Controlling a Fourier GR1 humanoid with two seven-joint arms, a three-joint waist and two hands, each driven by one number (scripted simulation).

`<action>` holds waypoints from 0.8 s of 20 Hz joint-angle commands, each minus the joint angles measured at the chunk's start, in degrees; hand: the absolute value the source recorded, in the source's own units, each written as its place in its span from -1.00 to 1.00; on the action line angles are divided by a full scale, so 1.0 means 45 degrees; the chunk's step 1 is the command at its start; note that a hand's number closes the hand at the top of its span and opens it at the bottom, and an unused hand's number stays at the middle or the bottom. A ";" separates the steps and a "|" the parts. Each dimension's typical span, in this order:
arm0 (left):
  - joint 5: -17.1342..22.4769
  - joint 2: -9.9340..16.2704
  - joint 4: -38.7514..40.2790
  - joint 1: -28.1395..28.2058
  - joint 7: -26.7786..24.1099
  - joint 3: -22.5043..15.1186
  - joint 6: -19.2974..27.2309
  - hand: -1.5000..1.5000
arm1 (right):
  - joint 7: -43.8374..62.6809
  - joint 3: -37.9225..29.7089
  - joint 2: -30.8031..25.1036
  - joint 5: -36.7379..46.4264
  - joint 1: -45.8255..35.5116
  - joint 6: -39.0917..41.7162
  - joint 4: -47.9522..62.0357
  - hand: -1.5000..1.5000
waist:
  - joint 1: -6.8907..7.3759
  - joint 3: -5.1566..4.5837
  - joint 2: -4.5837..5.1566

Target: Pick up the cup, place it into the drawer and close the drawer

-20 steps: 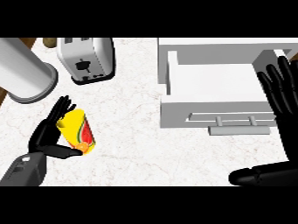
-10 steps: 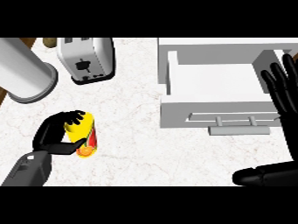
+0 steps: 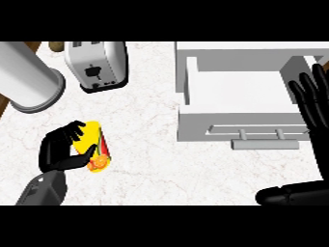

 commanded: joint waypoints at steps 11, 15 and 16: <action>0.0585 -0.1089 -0.5790 0.1217 0.2111 -0.1585 0.0282 1.00 | 0.0157 -0.0057 -0.0023 0.0250 0.0375 -0.0088 -0.0367 -1.00 | 0.0143 -0.0065 -0.0007; 0.0742 -0.1485 -0.7926 0.1152 0.4005 -0.2160 0.1053 1.00 | -0.0182 0.0531 0.0415 0.0551 0.0412 -0.0137 0.0063 -1.00 | 0.0122 -0.0071 0.0021; 0.0779 -0.1598 -0.7799 0.0235 0.4326 -0.2192 0.1240 1.00 | 0.0076 -0.0041 0.0039 -0.0172 0.0288 0.0166 0.0100 -1.00 | 0.0078 -0.0069 0.0023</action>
